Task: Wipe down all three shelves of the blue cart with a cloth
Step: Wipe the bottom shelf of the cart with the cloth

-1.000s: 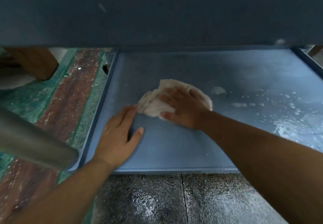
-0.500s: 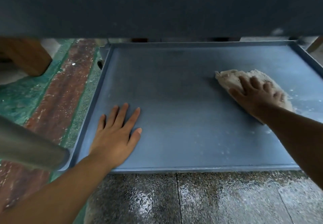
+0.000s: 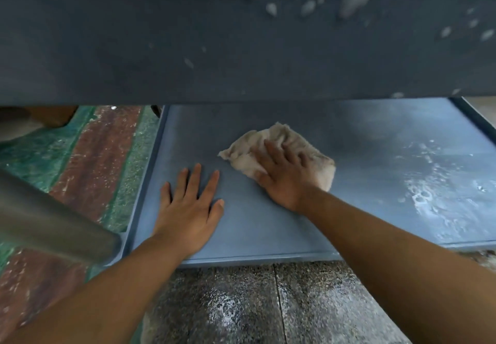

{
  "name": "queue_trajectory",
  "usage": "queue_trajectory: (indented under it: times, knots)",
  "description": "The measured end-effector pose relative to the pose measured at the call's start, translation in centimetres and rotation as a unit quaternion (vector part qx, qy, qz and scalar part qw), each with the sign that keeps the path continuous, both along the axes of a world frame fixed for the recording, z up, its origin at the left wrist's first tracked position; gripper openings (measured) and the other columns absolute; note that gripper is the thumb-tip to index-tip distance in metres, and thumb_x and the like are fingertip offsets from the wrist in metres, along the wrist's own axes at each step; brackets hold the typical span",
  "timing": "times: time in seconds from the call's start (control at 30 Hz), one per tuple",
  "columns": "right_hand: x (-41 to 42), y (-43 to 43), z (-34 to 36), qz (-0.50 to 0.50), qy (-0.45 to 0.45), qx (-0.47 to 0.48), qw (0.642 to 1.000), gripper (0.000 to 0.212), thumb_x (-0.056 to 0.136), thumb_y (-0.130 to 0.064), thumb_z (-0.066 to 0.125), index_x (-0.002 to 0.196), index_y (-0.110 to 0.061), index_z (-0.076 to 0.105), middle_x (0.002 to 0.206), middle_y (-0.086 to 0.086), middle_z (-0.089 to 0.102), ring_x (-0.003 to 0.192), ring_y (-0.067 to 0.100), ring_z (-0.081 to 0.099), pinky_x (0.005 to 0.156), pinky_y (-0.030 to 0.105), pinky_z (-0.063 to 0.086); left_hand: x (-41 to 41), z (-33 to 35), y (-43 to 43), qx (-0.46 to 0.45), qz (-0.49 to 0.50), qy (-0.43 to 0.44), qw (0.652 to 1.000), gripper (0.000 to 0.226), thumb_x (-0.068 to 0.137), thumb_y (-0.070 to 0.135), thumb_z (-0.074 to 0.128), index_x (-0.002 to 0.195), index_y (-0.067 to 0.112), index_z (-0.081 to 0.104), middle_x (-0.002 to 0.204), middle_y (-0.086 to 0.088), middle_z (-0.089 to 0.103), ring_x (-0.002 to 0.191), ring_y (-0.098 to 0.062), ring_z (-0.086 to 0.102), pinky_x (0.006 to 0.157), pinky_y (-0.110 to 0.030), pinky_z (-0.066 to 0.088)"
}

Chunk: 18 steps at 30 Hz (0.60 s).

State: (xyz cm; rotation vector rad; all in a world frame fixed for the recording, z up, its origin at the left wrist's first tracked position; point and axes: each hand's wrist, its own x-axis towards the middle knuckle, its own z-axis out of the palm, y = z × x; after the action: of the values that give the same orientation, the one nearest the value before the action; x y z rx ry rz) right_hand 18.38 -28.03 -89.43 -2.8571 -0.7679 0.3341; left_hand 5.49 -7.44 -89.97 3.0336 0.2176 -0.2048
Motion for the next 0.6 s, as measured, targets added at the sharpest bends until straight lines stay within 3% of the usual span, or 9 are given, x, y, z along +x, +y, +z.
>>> queue_trajectory:
  times: [0.2,0.33,0.4,0.5,0.6]
  knots:
    - [-9.8,-3.6,1.0,0.129,0.005,0.007,0.992,0.065,0.096,-0.063,0.005,0.158,-0.042,-0.005,0.166,-0.012,-0.016,0.154,0.021,-0.013,0.12,0.047,-0.011,-0.9,0.2,-0.4,0.026,0.004,-0.014,1.0,0.068,0.091,0.057,0.003,0.155,0.038,-0.01,0.166,-0.002,-0.008,0.152,-0.026,-0.006,0.118,-0.055,0.009]
    - [-10.6,-4.2,1.7,0.138,0.007,0.003,0.99,0.062,0.103,-0.056,0.018,0.159,-0.04,-0.003,0.167,-0.011,-0.015,0.154,0.02,-0.011,0.121,0.047,-0.009,-1.5,1.4,-0.8,0.035,0.01,0.028,0.999,0.065,0.095,0.052,0.008,0.155,0.034,-0.009,0.165,-0.005,-0.011,0.151,-0.028,-0.006,0.117,-0.056,0.011]
    - [-10.3,-3.7,2.0,0.146,0.009,-0.001,0.989,0.063,0.103,-0.056,0.023,0.159,-0.038,0.001,0.168,-0.009,-0.012,0.155,0.022,-0.008,0.122,0.049,-0.006,-0.8,2.2,-2.1,0.026,0.058,0.038,0.997,0.064,0.1,0.044,0.019,0.157,0.026,-0.003,0.165,-0.009,-0.007,0.15,-0.031,-0.003,0.116,-0.056,0.014]
    - [-10.1,-4.0,1.9,0.153,-0.006,-0.002,0.988,0.066,0.102,-0.057,0.029,0.16,-0.032,0.009,0.169,-0.004,-0.006,0.155,0.025,-0.002,0.122,0.05,-0.001,0.5,2.3,-6.6,-0.092,0.114,-0.066,0.987,0.048,0.1,0.022,0.042,0.143,0.0,0.038,0.155,-0.023,0.028,0.145,-0.035,0.022,0.116,-0.049,0.022]
    - [-10.1,-4.5,1.2,0.134,-0.02,0.027,0.99,0.069,0.101,-0.058,0.032,0.16,-0.028,0.014,0.17,-0.002,0.0,0.155,0.026,-0.001,0.123,0.05,-0.002,0.6,1.2,-9.4,-0.255,0.135,-0.206,0.935,0.025,0.097,0.01,0.048,0.116,0.0,0.059,0.127,-0.02,0.056,0.123,-0.036,0.048,0.106,-0.048,0.038]
